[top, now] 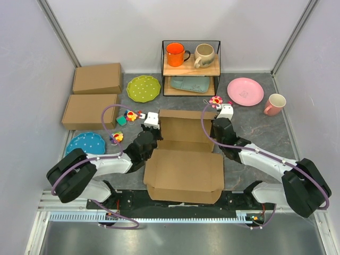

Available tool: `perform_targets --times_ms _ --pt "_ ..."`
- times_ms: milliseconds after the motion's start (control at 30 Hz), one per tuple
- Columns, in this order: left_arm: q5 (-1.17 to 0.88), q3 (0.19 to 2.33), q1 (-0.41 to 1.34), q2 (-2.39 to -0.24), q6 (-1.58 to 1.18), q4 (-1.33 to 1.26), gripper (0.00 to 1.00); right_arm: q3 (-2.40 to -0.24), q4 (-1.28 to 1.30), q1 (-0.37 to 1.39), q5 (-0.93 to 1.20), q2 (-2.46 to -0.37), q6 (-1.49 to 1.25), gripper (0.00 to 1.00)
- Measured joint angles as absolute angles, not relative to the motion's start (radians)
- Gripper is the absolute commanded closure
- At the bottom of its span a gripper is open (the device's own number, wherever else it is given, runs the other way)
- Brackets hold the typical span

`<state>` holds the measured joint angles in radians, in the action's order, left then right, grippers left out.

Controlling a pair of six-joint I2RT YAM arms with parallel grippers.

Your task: Fold the paper box

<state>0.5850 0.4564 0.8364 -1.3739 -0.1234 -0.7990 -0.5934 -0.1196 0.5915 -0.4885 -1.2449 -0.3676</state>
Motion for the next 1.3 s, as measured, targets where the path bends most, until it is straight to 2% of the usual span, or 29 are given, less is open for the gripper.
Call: perform_targets --times_ms 100,167,233,467,900,1000,1033,1100,1133,1200,1300 --pt "0.597 0.433 0.838 -1.406 -0.093 -0.904 0.98 -0.560 -0.199 0.607 -0.522 -1.244 -0.344 1.00" --pt "0.604 0.431 0.838 -1.444 -0.068 -0.981 0.94 -0.537 -0.260 0.613 -0.546 -1.245 -0.329 1.00" --pt "0.613 0.438 0.838 -1.484 -0.053 -1.034 0.98 -0.514 -0.327 0.616 -0.572 -1.251 -0.303 1.00" --pt "0.691 0.538 0.831 -1.610 0.023 -1.159 0.98 -0.507 -0.559 0.618 -0.662 -1.343 -0.229 1.00" --pt "0.626 0.437 0.807 -1.738 0.003 -1.402 0.98 -0.465 -0.804 0.627 -0.702 -1.469 -0.153 0.99" --pt "0.618 0.425 0.814 -1.741 0.001 -1.424 0.98 -0.441 -0.815 0.632 -0.702 -1.449 -0.162 0.89" --pt "0.618 0.423 0.818 -1.741 0.002 -1.427 0.98 -0.434 -0.806 0.632 -0.702 -1.436 -0.167 0.82" --pt "0.626 0.420 0.834 -1.741 0.009 -1.431 0.98 -0.424 -0.763 0.632 -0.702 -1.401 -0.196 0.73" --pt "0.630 0.418 0.840 -1.741 0.016 -1.433 0.98 -0.422 -0.740 0.632 -0.702 -1.384 -0.214 0.63" --pt "0.655 0.414 0.862 -1.740 0.037 -1.439 0.98 -0.416 -0.680 0.632 -0.702 -1.343 -0.250 0.58" --pt "0.701 0.412 0.904 -1.727 0.062 -1.428 0.98 -0.402 -0.591 0.632 -0.701 -1.270 -0.284 0.57"
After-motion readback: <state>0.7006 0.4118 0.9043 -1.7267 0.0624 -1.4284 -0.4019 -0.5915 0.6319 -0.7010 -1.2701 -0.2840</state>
